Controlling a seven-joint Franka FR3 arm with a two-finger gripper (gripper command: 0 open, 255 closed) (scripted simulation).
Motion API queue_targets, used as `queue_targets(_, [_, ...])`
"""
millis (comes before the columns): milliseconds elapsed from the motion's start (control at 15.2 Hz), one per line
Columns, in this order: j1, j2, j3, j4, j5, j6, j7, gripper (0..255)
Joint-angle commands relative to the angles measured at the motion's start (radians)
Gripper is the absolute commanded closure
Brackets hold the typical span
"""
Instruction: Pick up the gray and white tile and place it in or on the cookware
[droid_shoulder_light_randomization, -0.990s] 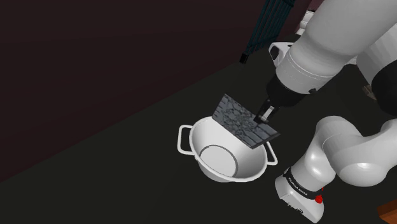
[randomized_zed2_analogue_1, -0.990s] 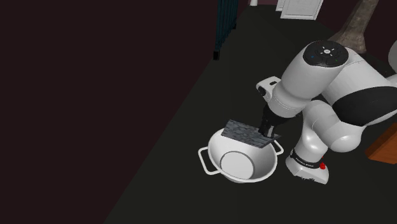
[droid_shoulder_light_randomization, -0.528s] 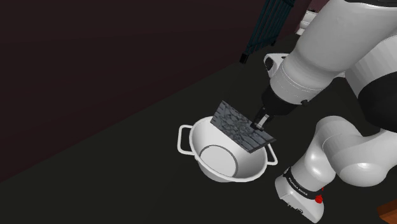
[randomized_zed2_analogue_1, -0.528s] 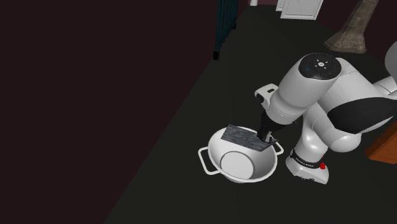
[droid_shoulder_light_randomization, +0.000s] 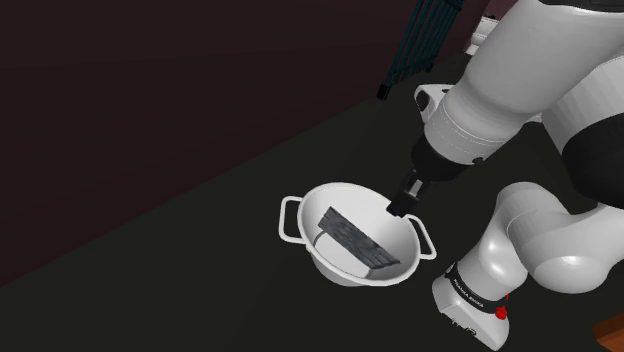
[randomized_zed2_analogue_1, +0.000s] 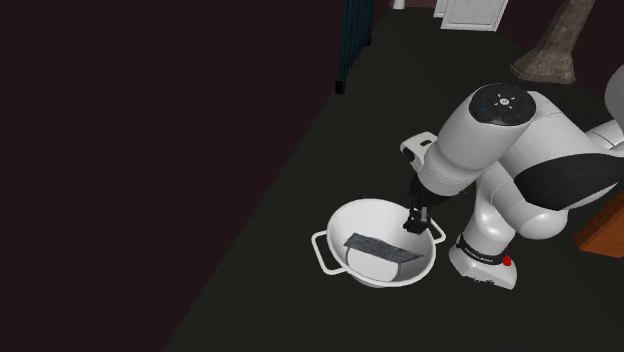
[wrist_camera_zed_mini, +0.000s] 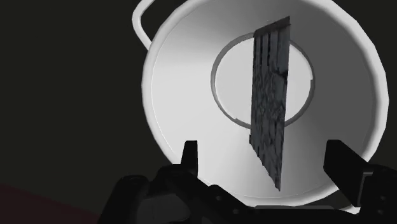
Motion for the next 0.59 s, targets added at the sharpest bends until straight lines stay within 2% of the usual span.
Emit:
queue_targets(0, [0.000,0.000,0.000,0.000,0.000,0.000,0.000,0])
queue_targets(66, [0.000,0.000,0.000,0.000,0.000,0.000,0.000,0])
queue_targets(330, [-0.004,0.021,0.013,0.139,0.004,-0.119,0.002,0])
queue_targets(528, [-0.004,0.021,0.013,0.139,0.004,-0.119,0.002,0])
